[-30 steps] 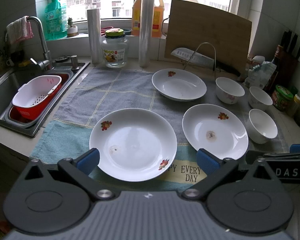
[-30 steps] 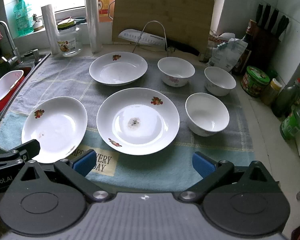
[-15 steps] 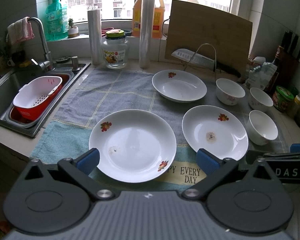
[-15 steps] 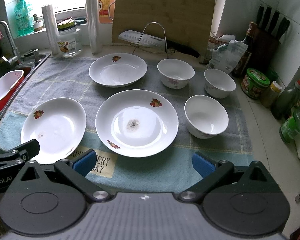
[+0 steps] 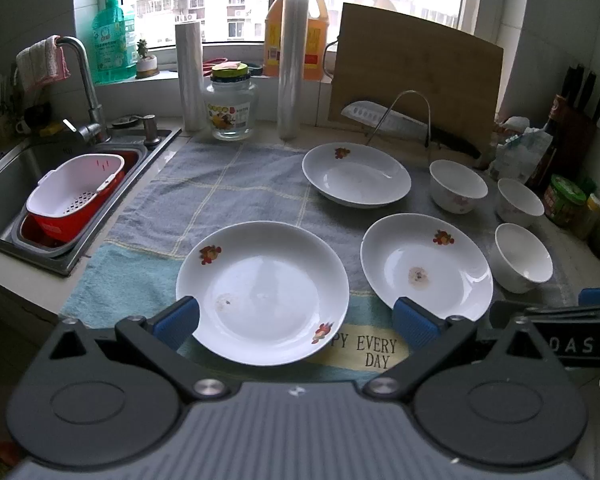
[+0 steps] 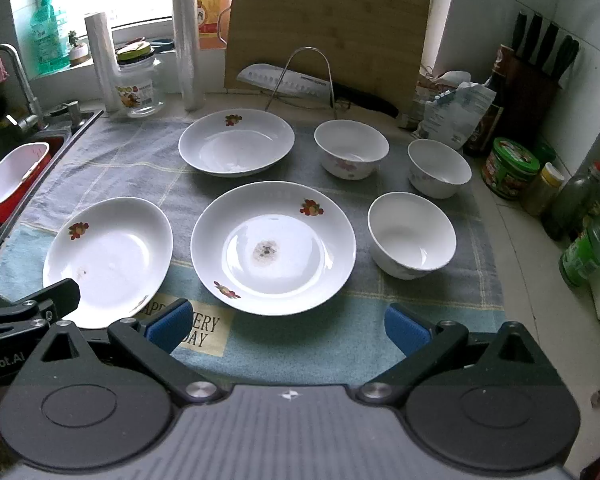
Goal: Organize plates and bowls
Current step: 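Move both tools forward toward the white plates on the towel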
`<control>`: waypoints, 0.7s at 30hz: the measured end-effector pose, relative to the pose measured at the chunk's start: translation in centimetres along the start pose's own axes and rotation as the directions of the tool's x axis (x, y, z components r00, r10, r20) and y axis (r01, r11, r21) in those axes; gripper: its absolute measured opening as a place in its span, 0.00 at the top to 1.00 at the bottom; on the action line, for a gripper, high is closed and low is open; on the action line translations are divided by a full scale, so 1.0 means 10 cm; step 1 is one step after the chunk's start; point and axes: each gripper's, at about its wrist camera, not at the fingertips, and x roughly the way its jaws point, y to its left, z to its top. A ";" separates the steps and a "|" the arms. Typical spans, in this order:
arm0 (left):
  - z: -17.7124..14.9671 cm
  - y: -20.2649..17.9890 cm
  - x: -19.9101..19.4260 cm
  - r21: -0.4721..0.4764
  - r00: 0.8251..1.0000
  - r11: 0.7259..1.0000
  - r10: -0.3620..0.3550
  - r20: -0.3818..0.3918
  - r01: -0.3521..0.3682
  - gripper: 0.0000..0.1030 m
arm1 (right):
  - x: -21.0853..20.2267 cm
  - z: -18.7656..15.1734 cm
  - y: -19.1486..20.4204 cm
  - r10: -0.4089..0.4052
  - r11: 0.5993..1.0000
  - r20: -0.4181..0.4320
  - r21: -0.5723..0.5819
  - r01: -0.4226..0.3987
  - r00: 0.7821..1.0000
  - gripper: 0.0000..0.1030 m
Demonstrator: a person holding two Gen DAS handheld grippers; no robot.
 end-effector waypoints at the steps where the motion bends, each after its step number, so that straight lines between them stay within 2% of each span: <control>1: -0.02 0.00 -0.01 -0.001 1.000 1.000 0.001 0.003 -0.001 0.01 | 0.00 -0.02 -0.01 0.001 1.000 0.002 0.000 -0.001 1.000 0.00; 21: -0.07 -0.06 -0.01 -0.001 0.999 1.000 -0.011 0.049 0.011 0.01 | 0.07 0.00 -0.12 0.060 0.997 0.045 -0.058 -0.057 0.997 0.00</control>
